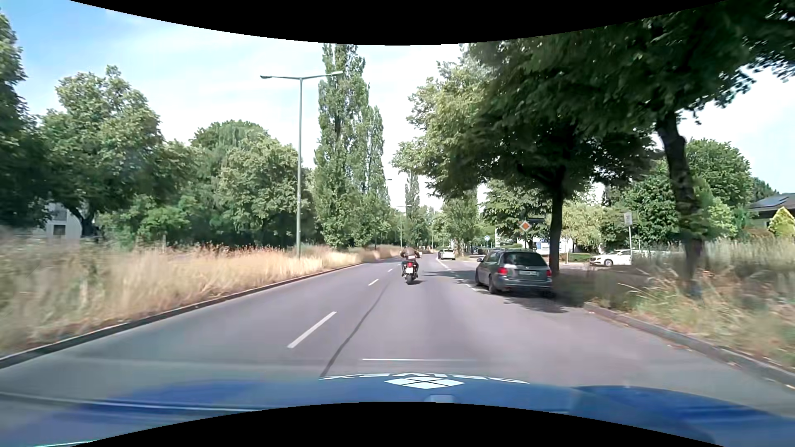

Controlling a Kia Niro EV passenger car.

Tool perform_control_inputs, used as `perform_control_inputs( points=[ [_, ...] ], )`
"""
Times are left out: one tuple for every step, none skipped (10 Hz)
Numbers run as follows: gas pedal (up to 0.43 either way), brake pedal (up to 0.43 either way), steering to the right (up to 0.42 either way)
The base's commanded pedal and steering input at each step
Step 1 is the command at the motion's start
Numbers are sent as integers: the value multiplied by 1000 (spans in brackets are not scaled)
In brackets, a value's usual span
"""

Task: Follow the waypoints while adhering to traffic rules and regulations

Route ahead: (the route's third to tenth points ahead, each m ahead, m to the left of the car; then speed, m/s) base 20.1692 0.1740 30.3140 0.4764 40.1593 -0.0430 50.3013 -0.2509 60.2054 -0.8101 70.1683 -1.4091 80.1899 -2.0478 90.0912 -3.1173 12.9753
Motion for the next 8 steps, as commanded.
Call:
perform_control_inputs(
  points=[
    [79,0,3],
    [98,0,4],
    [150,0,4],
    [157,0,5],
    [157,0,5],
    [157,0,4],
    [169,0,4],
    [177,0,5]
  ],
)
